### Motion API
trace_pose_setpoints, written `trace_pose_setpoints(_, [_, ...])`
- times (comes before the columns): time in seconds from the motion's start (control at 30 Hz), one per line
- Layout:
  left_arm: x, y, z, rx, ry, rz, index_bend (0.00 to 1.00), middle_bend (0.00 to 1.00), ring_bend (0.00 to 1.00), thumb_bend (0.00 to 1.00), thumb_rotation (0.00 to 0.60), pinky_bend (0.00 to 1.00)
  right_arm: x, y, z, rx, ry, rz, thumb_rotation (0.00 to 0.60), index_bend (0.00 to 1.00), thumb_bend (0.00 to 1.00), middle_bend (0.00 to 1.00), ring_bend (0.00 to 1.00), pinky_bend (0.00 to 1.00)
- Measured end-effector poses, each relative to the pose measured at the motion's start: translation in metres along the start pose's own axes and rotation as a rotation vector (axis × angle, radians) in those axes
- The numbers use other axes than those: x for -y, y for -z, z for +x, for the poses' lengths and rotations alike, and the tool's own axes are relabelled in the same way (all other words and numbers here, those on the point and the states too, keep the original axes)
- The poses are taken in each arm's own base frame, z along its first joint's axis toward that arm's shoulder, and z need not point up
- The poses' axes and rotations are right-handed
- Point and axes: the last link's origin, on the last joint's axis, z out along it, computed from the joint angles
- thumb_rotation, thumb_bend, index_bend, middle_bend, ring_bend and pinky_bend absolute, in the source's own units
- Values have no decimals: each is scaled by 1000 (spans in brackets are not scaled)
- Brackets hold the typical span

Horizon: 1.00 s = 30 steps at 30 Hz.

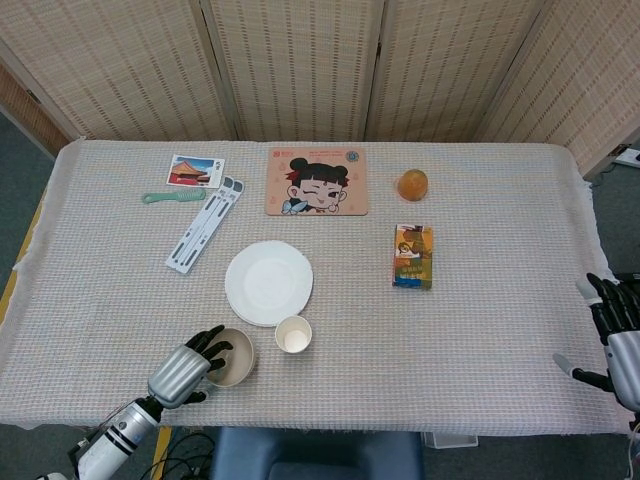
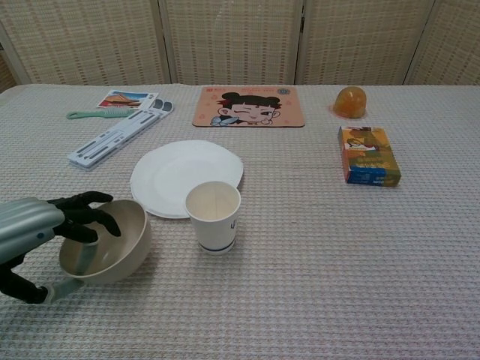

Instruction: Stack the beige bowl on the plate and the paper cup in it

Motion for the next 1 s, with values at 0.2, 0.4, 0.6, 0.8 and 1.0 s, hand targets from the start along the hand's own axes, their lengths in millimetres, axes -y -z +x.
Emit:
trace_pose_setpoints(0.2, [-3, 1, 10, -21, -32, -3, 644, 291, 33, 458, 600, 202, 1, 1, 1, -1, 0, 2, 600, 0, 105, 0, 0, 0])
trace_pose_setpoints(0.4, [0, -4, 31, -37, -97, 5, 644, 295, 35, 458, 600, 202, -1, 2, 2, -4, -1, -9, 600, 0, 105, 0, 0, 0])
trace_pose_setpoints(0.6, [10, -28, 49, -21, -149, 8, 646, 306, 50, 458, 600, 202, -4, 2, 3, -4, -3, -28, 600, 0, 106, 0, 0, 0])
trace_pose_setpoints(0.8, [19, -57, 65, 2, -185, -6, 649, 308, 53, 460, 600, 202, -5, 1, 3, -3, -1, -39, 600, 0, 106, 0, 0, 0])
trace_pose_setpoints(1.0, [26, -83, 81, 6, -219, -17, 651, 310, 53, 460, 600, 202, -7, -1, 1, 13, 5, -55, 600, 0, 106, 0, 0, 0])
